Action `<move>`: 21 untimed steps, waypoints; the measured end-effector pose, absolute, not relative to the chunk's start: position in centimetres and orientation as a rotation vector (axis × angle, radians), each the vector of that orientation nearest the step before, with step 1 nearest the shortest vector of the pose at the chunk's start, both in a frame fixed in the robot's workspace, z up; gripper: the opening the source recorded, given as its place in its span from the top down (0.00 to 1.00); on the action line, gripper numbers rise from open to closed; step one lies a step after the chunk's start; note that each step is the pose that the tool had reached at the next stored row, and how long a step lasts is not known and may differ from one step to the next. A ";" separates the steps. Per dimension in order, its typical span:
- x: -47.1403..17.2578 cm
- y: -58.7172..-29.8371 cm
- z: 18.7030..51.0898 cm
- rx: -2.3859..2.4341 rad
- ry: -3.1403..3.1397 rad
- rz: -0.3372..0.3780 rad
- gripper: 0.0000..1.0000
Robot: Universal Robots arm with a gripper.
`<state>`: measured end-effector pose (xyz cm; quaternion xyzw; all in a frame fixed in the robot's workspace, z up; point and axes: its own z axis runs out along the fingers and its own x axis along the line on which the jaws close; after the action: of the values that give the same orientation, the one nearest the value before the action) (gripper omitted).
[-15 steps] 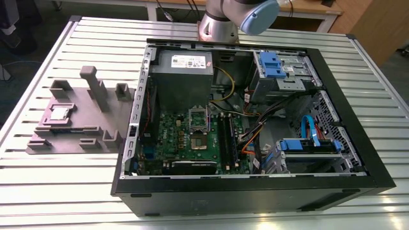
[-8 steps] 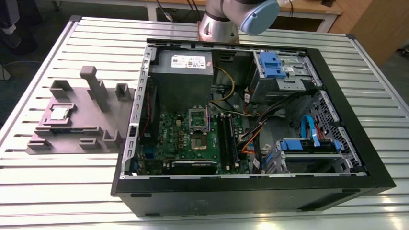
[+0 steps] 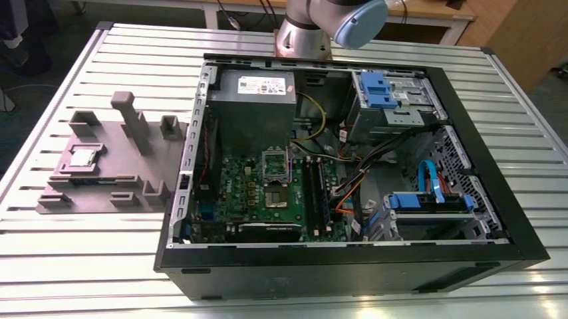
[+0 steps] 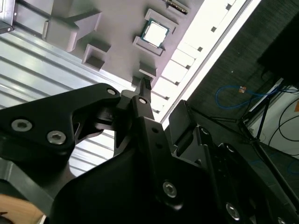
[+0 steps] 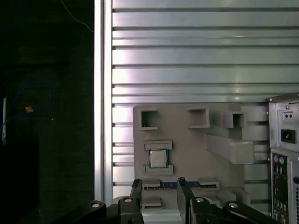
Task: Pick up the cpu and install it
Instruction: 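Pick up the cpu and move it towards the insertion slot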
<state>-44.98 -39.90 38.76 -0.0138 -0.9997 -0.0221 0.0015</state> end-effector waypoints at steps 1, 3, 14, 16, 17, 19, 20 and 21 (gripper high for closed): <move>-45.0 -39.9 38.8 -0.044 -3.132 -0.069 0.57; -45.0 -39.9 38.7 -0.043 -3.131 -0.069 0.57; -45.0 -39.9 38.3 0.024 -3.130 -0.071 0.57; -45.0 -39.9 38.3 0.024 -3.130 -0.071 0.56; -45.0 -39.9 38.3 0.024 -3.131 -0.071 0.56; -45.0 -39.9 38.2 0.024 -3.132 -0.072 0.50; -45.0 -40.0 38.2 0.024 -3.132 -0.072 0.50; -45.0 -40.0 38.1 0.024 -3.133 -0.072 0.50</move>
<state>-44.96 -39.95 38.12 0.0077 -0.9997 -0.0229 0.0039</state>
